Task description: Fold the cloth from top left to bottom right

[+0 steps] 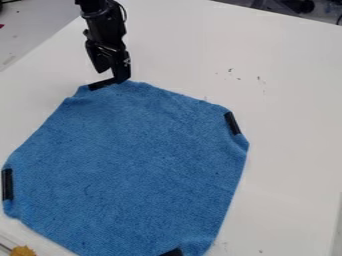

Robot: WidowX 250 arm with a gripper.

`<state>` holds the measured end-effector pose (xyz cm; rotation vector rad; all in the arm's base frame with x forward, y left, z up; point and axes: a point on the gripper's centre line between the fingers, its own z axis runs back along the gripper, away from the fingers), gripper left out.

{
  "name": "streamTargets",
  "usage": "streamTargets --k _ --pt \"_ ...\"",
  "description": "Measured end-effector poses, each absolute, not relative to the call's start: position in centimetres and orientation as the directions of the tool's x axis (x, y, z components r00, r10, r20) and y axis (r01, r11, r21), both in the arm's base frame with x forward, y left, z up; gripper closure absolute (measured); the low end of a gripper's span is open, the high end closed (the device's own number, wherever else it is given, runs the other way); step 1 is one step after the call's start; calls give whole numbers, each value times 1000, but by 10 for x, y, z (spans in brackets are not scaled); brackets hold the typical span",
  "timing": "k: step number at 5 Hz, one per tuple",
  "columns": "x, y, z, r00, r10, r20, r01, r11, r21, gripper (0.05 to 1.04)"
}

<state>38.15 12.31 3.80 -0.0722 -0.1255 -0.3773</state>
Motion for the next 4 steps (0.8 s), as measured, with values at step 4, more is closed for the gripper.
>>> streamTargets --k 4 --pt "396 154 11 931 -332 151 345 936 -70 118"
